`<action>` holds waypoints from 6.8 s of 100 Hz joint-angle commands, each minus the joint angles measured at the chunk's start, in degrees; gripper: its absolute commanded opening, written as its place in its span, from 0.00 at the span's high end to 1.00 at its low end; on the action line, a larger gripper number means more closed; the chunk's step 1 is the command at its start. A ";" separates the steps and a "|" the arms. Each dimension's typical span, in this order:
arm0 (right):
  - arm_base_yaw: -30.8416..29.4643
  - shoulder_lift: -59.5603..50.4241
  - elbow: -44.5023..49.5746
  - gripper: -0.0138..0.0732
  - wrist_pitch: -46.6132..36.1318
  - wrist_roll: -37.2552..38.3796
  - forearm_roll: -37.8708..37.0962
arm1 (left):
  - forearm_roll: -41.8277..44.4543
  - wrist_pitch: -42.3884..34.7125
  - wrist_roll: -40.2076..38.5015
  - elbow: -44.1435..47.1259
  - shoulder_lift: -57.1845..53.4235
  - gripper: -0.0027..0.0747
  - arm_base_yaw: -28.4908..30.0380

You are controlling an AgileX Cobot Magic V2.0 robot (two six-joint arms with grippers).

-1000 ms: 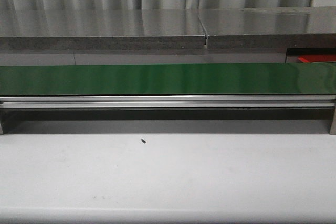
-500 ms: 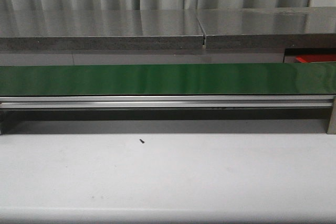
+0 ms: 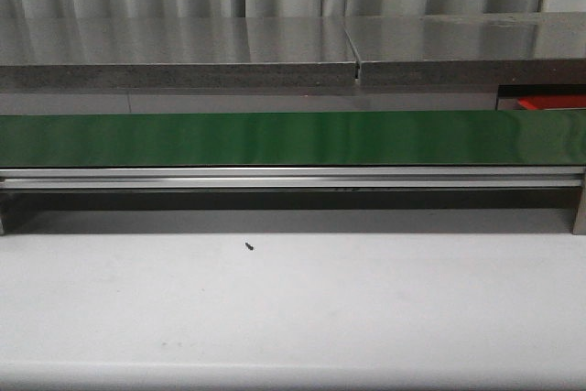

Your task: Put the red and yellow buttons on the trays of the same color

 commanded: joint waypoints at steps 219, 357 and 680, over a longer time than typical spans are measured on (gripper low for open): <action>2.83 -31.74 11.93 0.92 4.71 -0.64 3.11 | 10.50 3.89 -14.64 -9.23 7.23 0.24 1.79; 2.83 -31.74 11.93 0.92 4.71 -0.64 3.11 | 14.33 10.77 -20.73 -45.54 75.68 0.25 27.91; 2.83 -31.74 11.93 0.92 4.71 -0.64 3.11 | -7.63 14.00 0.03 -55.41 81.36 0.25 16.62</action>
